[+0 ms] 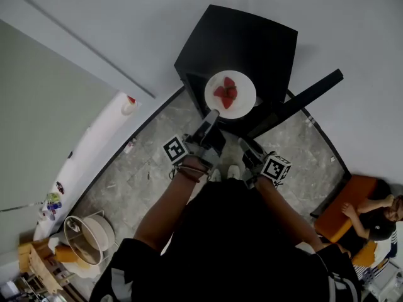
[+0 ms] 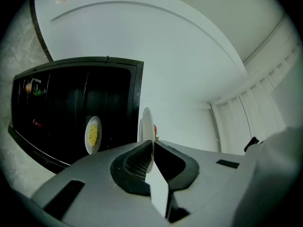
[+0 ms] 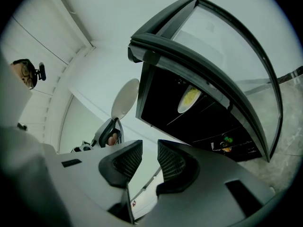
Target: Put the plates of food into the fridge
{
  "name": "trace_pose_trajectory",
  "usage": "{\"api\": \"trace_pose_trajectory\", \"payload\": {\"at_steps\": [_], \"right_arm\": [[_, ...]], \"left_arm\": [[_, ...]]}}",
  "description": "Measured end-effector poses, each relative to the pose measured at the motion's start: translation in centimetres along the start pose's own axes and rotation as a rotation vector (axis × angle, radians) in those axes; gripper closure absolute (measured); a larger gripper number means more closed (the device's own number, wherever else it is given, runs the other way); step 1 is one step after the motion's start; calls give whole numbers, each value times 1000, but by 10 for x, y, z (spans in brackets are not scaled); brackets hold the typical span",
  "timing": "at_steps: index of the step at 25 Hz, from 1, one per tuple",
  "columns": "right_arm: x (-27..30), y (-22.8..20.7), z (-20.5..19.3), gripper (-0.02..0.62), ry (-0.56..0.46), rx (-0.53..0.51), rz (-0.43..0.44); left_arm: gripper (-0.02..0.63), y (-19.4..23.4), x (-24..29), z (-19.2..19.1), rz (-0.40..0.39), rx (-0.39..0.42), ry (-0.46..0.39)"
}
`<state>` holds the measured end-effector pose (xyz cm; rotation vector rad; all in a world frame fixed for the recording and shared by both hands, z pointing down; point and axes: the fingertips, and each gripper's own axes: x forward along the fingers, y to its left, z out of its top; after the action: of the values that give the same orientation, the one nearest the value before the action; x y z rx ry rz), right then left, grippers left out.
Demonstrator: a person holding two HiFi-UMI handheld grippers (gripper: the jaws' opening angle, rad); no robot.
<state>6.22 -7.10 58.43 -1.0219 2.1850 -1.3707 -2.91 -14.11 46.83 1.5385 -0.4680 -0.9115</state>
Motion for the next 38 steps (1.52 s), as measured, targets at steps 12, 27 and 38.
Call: {"api": "trace_pose_trajectory", "payload": {"at_steps": [12,27,38], "right_arm": [[5,7,-12,483,28,9,5],[5,-9,-13,483,47,17,-22],[4,-21,-3,483,31,15,-65]], "left_arm": [[572,-7,-43,6,0,30,-19],[572,38,-62,29,40,41,-40],[572,83,-47,65,70,49,-50]]}}
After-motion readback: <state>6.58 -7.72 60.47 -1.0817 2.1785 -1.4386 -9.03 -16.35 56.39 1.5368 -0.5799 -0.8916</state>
